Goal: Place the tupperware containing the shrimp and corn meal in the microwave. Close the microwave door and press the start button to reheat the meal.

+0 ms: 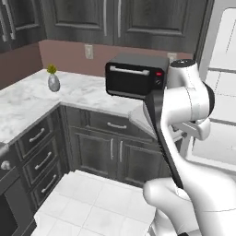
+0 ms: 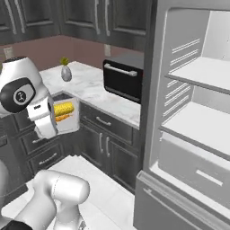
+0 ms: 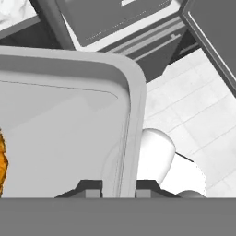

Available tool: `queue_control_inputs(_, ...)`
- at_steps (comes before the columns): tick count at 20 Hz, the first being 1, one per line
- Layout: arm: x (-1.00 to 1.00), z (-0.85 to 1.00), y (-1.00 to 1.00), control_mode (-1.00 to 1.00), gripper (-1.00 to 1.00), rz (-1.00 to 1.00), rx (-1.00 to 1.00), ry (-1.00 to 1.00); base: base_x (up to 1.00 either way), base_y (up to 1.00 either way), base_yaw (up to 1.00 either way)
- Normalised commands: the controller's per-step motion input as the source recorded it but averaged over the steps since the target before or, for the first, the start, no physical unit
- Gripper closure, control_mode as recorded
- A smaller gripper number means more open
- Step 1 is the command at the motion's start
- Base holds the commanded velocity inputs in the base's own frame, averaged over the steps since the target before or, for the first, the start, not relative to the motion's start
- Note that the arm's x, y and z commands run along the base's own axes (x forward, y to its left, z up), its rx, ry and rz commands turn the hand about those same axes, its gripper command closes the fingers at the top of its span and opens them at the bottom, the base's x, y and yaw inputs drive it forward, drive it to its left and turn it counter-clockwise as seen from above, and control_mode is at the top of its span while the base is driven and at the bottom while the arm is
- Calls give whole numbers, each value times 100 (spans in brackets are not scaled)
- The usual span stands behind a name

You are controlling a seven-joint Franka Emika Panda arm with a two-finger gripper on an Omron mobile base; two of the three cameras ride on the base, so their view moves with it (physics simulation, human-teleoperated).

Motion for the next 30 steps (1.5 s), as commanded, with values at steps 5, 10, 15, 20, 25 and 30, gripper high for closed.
queue_control_inputs(5,0,0,0,100,100,0,0,0,0,29,51)
queue_control_inputs(10,0,0,0,100,100,0,0,0,4,35,57)
queue_control_inputs(15,0,0,0,100,100,0,0,0,25,39,57)
queue_control_inputs(20,0,0,0,100,100,0,0,0,40,30,55)
queue_control_inputs(25,0,0,0,100,100,0,0,0,37,4,52)
queue_control_inputs(30,0,0,0,100,100,0,0,0,39,0,48)
